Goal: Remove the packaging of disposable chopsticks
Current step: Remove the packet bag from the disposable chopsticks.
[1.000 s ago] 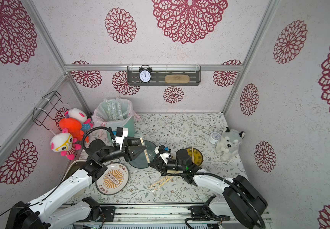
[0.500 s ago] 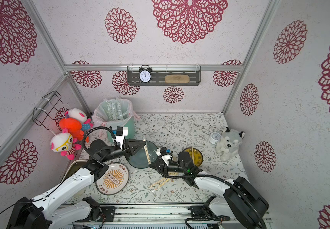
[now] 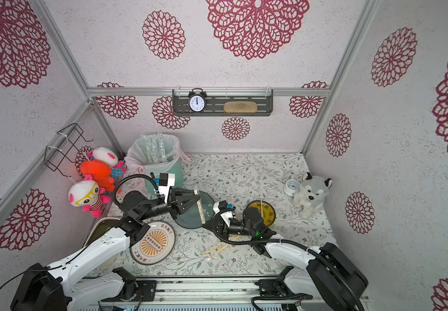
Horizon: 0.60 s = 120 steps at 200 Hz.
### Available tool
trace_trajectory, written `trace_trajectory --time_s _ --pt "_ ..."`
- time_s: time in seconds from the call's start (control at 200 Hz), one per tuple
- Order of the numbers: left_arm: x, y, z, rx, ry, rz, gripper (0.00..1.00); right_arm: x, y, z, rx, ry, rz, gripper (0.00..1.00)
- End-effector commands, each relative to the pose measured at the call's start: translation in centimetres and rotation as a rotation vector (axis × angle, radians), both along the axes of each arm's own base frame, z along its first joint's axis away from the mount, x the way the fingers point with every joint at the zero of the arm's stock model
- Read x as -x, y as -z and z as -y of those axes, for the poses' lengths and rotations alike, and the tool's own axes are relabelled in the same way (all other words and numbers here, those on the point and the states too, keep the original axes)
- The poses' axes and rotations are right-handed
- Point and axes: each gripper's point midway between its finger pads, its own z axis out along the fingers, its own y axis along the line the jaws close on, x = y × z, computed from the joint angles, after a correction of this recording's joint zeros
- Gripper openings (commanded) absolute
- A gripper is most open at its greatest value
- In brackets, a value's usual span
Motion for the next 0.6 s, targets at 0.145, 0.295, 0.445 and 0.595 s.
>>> trace_trajectory --time_s 0.145,0.295,0.445,0.595 --pt "0.1 0.1 1.0 0.006 0.02 0.004 0.03 0.3 -1.4 0.2 -0.055 0.008 0.054 0.0" --pt "0.6 2.5 1.4 -0.025 0.009 -0.022 0.0 0.0 -2.5 0.4 -0.086 0.032 0.089 0.0" --pt "1.3 5.5 1.7 -0.019 0.006 -0.075 0.0 0.0 -4.8 0.6 -0.145 0.037 0.142 0.0" --pt "2.5 8.0 2.7 -0.059 0.003 -0.097 0.0 0.1 -7.1 0.4 -0.195 0.024 0.187 0.0"
